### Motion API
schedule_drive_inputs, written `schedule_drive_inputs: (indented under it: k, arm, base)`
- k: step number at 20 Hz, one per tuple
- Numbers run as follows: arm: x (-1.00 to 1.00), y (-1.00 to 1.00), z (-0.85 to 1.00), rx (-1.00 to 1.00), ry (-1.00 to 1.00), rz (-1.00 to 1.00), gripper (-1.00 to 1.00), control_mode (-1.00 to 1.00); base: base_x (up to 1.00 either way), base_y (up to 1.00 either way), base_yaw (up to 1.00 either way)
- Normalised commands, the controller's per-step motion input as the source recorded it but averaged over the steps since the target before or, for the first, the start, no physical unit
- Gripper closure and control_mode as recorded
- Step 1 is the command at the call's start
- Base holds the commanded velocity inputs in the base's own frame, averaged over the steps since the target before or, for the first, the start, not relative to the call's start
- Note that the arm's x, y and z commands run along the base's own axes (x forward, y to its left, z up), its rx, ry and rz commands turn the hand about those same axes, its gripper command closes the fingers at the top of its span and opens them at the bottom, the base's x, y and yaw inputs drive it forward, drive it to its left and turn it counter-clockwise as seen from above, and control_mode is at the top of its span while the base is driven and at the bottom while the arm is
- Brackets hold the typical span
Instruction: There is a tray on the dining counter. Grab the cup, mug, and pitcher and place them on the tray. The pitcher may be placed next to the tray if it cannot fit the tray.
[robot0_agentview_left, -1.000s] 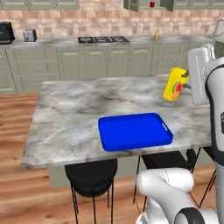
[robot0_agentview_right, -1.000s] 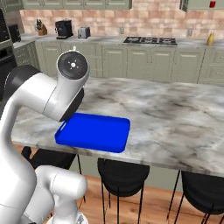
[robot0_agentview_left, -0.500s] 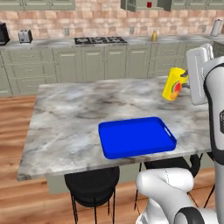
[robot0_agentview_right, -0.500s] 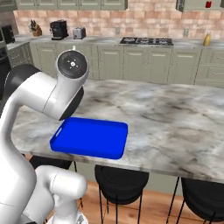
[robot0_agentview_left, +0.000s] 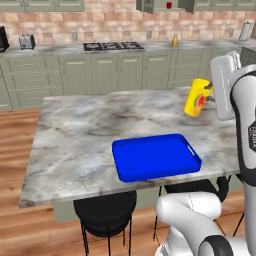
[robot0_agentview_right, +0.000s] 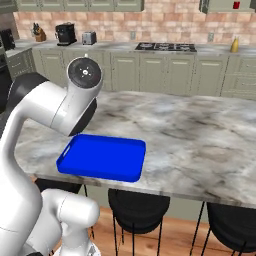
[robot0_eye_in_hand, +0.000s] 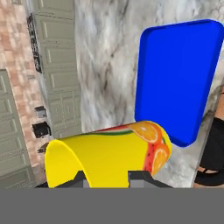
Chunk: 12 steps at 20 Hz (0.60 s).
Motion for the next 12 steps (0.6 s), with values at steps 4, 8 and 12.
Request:
schedule_drive_inputs:
  k: [4, 8, 12]
  arm:
    - [0.27, 0.01, -0.48, -0.01, 0.24, 0.10, 1.00, -1.00]
    - [0.31, 0.00, -0.63, 0.00, 0.21, 0.09, 1.00, -1.00]
    - [0.27, 0.06, -0.74, 0.00, 0.01, 0.15, 1.00, -1.00]
  base:
    - [0.00, 0.00, 0.00]
    - [0.00, 0.00, 0.00]
    - [0.00, 0.00, 0.00]
